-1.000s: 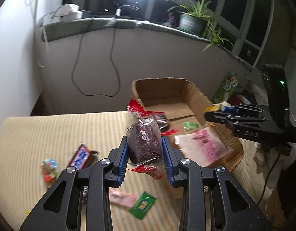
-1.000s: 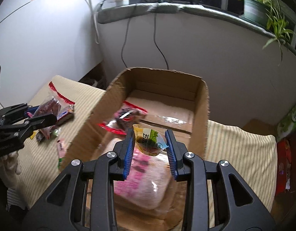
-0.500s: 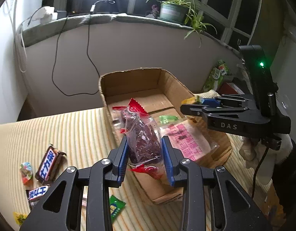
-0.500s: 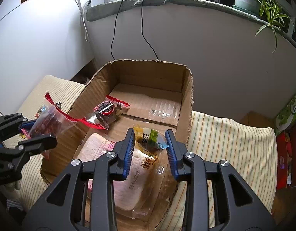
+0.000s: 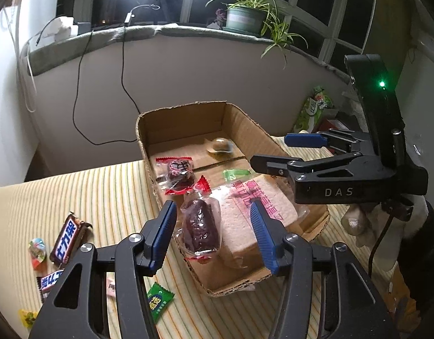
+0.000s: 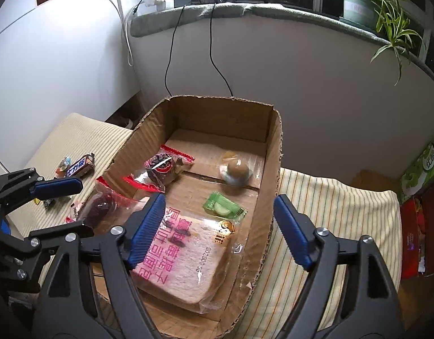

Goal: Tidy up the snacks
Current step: 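Open both tools to drop the candies into the box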

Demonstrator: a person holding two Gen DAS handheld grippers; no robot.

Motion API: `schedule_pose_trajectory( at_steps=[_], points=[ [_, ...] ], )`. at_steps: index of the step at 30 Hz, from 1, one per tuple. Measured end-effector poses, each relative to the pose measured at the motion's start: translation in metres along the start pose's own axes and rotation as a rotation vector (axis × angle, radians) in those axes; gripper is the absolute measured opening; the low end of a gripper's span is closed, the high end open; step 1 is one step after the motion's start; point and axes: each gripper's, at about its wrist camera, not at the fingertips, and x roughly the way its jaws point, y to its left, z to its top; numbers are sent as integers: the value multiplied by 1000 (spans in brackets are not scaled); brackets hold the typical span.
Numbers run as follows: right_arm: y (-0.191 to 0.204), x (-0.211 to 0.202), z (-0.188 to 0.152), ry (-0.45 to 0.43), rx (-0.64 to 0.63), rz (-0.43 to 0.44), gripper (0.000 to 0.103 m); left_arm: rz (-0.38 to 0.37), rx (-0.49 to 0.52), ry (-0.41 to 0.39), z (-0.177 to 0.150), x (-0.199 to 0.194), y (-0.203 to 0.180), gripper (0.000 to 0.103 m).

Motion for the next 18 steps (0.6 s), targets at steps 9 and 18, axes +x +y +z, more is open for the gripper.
schedule_pose_trajectory(
  at_steps=[9, 18],
  points=[
    [7, -10, -1, -8, 5, 6, 84, 2, -7, -17, -2, -11, 0, 53],
    [25, -26, 0, -26, -5, 17, 84, 13, -15, -43, -10, -31, 3, 53]
  ],
)
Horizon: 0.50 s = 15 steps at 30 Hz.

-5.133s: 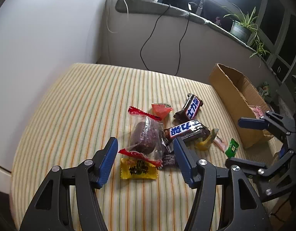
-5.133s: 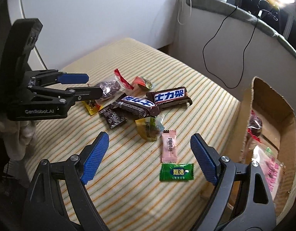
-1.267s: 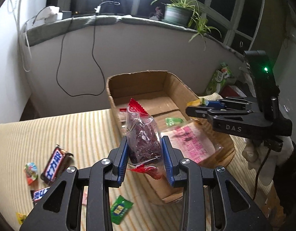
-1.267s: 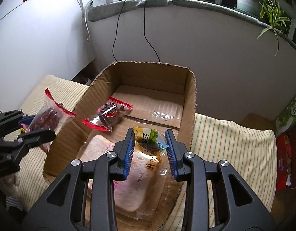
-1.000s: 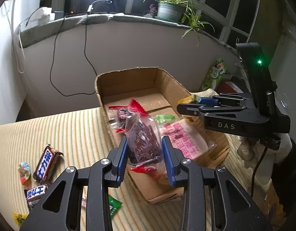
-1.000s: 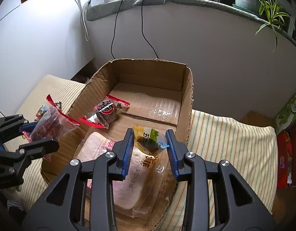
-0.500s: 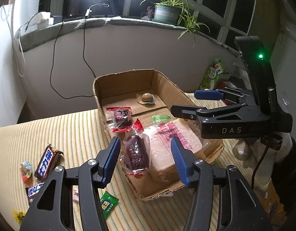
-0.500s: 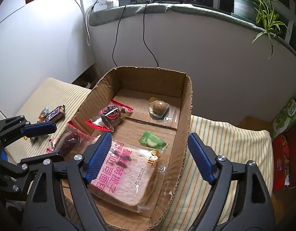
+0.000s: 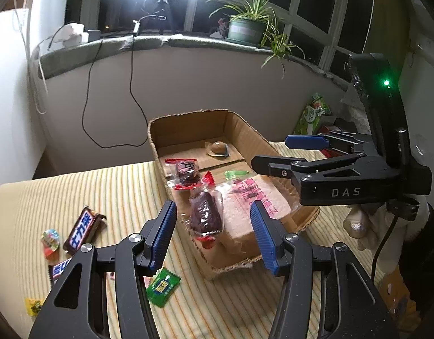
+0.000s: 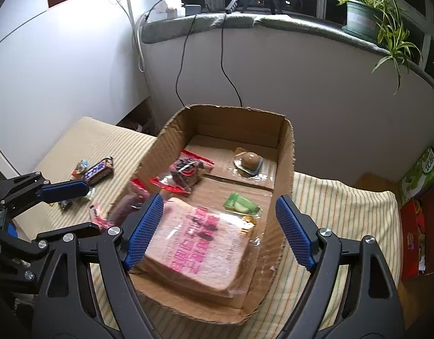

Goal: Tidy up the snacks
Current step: 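Move both tools back over the snack pile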

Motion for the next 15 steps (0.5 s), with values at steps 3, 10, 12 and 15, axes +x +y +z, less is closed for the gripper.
schedule_pose_trajectory(
  at_steps=[3, 10, 12, 15],
  points=[
    [12, -6, 1, -8, -14, 6, 84, 6, -11, -9, -5, -8, 6, 53],
    [44, -21, -1, -26, -51, 52, 84, 41, -69, -20, -28, -36, 36, 53],
    [57, -23, -2, -28, -69, 72, 84, 60, -87, -21, -37, -44, 47, 53],
    [78, -26, -4, -29, -95, 109, 84, 106, -111, -16, -54, -59, 66, 53]
  ],
)
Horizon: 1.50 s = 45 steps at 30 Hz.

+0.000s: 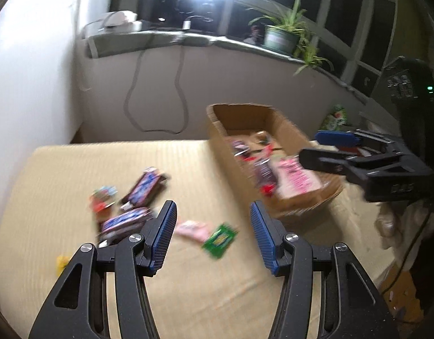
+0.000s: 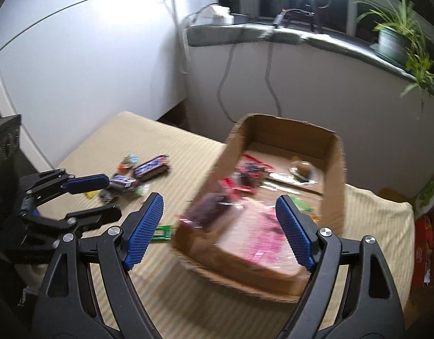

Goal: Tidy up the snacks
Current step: 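Move both tools back over the snack pile, then grasp the yellow candy with the left tool while the right tool grasps the dark candy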

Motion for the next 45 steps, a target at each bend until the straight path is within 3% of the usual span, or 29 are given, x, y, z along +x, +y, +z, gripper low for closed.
schedule_pose_trajectory(
  at_steps=[10, 23, 28, 45],
  points=[
    [73, 14, -8, 37, -124, 129, 84, 149, -106, 39, -53, -33, 76, 53],
    [148, 83, -29, 183, -258, 272, 84, 176, -164, 84, -75, -24, 116, 53],
    [159, 108, -25, 221, -275, 280, 59, 175, -164, 93, -72, -16, 123, 53],
    [191, 154, -17, 255, -387, 235, 54, 218, -106, 143, -66, 12, 130, 53]
  ],
)
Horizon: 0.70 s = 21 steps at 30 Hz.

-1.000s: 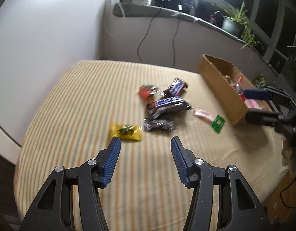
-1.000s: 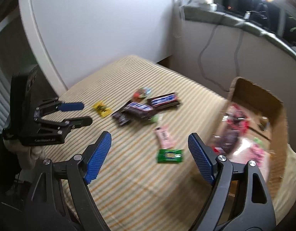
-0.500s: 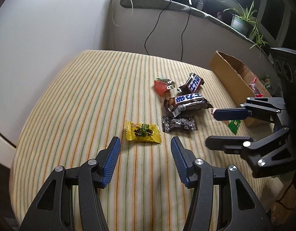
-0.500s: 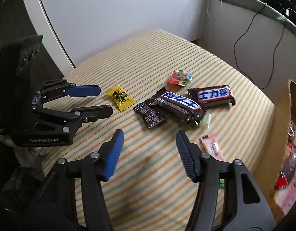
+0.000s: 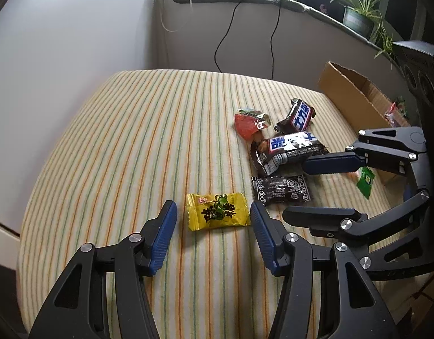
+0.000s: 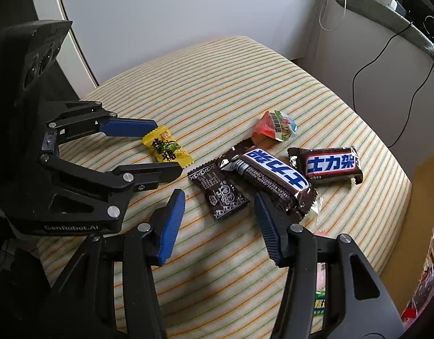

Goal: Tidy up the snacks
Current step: 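Grasp the yellow candy with the left tool while the right tool grasps the dark candy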

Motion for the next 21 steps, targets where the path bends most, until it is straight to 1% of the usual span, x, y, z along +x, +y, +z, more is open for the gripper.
schedule_pose_trajectory(
  at_steps=[2, 4, 8, 11, 13, 17, 21],
  points=[
    [1, 4, 2, 6, -7, 0, 54, 9, 11, 0, 0, 1, 0, 49],
    [2, 8, 3, 15, -16, 0, 54, 17, 17, -1, 0, 1, 2, 41],
    [5, 15, 4, 26, -36, -6, 53, 11, 15, -1, 0, 1, 5, 35],
    [10, 20, 9, 28, -38, 0, 43, 11, 15, -3, 0, 1, 6, 33],
    [13, 21, 9, 32, -41, 5, 30, 10, 13, -5, 1, 1, 6, 31],
    [17, 20, 9, 40, -63, -15, 29, 6, -4, -11, 0, 0, 9, 29],
    [15, 13, 6, 27, -41, -22, 28, 1, -15, -18, -1, -4, 9, 28]
  ],
)
